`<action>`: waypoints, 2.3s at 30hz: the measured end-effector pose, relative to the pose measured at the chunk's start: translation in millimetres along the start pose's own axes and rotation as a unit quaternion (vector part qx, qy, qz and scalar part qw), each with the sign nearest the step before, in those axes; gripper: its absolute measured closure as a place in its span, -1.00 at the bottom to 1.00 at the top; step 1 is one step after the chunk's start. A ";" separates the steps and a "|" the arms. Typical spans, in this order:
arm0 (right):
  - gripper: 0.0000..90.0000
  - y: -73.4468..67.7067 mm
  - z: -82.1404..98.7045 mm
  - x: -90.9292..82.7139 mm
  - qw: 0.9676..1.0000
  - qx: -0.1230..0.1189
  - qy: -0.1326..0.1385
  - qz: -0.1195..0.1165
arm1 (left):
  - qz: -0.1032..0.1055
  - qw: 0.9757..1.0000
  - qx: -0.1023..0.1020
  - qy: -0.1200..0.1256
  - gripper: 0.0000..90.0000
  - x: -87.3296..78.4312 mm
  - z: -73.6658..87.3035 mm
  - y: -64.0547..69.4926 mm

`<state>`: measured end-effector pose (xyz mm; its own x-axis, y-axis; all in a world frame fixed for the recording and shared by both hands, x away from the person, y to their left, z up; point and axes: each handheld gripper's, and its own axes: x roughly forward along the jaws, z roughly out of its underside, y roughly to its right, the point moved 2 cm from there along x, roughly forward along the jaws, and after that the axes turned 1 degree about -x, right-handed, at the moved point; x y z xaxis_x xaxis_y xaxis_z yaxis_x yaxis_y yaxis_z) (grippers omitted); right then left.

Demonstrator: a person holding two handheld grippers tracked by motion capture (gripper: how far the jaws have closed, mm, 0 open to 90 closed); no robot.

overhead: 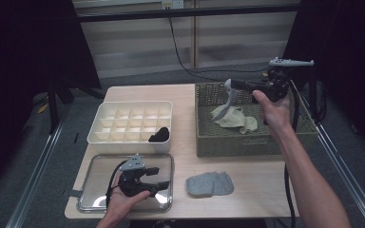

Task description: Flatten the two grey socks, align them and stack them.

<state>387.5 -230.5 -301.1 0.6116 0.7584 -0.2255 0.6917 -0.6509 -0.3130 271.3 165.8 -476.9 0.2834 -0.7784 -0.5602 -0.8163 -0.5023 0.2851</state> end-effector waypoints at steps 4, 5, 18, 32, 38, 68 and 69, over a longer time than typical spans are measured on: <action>1.00 -8.7 -3.0 -3.2 1.000 -0.004 0.003 -0.009 | 0.000 1.000 0.001 -0.001 -0.37 0.1 0.1 0.1; 1.00 -11.1 -3.3 -3.7 1.000 -0.006 0.004 -0.010 | 0.000 1.000 0.001 -0.002 -0.37 0.0 0.2 0.2; 1.00 -37.4 -2.2 -18.4 0.999 -0.021 0.020 -0.028 | -0.004 1.000 0.001 -0.004 -0.33 0.6 0.5 0.5; 1.00 -78.6 11.7 -33.7 0.998 -0.041 0.015 -0.045 | -0.007 1.000 0.000 0.001 -0.27 0.5 -0.2 1.3; 1.00 -94.2 27.2 -34.1 0.997 -0.042 0.002 -0.059 | -0.003 1.000 0.000 0.002 -0.15 0.3 -1.1 3.7; 1.00 -100.9 132.4 12.2 0.994 0.014 -0.058 -0.090 | 0.024 1.000 0.011 -0.006 0.26 18.1 -7.0 10.1; 1.00 -101.2 134.8 15.2 0.994 0.014 -0.061 -0.091 | 0.026 1.000 0.010 -0.005 0.27 18.4 -7.2 9.9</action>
<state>275.0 -148.3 -397.2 0.4247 0.8636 -0.2716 0.7753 -0.5019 -0.3835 272.1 143.8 -478.8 0.2351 -0.7991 -0.5534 -0.8402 -0.4534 0.2977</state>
